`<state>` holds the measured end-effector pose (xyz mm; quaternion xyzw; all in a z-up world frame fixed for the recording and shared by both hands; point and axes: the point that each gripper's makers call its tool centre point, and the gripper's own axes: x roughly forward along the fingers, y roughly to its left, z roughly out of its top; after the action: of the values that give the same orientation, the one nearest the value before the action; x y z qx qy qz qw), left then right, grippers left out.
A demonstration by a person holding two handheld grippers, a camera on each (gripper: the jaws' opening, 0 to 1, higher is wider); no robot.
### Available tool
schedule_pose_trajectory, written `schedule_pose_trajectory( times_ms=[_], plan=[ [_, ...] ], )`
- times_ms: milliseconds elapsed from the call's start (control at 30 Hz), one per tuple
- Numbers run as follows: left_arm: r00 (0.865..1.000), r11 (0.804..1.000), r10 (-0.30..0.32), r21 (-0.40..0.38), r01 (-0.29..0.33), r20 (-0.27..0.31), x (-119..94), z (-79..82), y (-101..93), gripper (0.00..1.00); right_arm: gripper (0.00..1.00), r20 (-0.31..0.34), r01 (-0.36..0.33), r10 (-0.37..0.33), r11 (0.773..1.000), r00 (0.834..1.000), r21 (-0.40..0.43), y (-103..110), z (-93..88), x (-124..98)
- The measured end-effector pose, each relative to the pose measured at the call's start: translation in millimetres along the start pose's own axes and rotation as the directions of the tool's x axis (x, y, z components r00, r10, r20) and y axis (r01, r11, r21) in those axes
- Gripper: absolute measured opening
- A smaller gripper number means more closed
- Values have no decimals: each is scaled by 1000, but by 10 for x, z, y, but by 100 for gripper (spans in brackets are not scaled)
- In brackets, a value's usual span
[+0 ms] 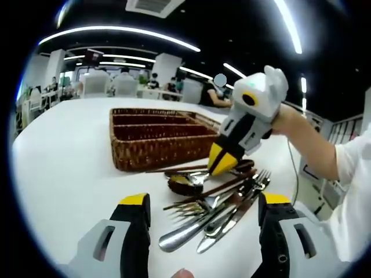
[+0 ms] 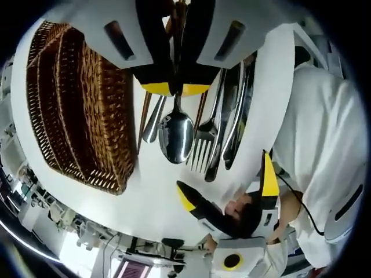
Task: Arrange the knives, forks, and spoons in their matching storage slots by inserting each utensil handle-first until every utensil is classified and aligned in the correct compartment
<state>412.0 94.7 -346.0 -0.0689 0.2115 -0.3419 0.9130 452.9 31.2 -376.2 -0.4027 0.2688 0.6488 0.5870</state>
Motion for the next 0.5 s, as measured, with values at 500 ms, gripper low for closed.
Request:
schedule_pose_trajectory(
  times_ms=[500],
  plan=[
    [1000,1000,-1,2,1,2,-7,15,-28,76,4,-103,-17,8,996,995,-85,42,-21,36]
  ],
)
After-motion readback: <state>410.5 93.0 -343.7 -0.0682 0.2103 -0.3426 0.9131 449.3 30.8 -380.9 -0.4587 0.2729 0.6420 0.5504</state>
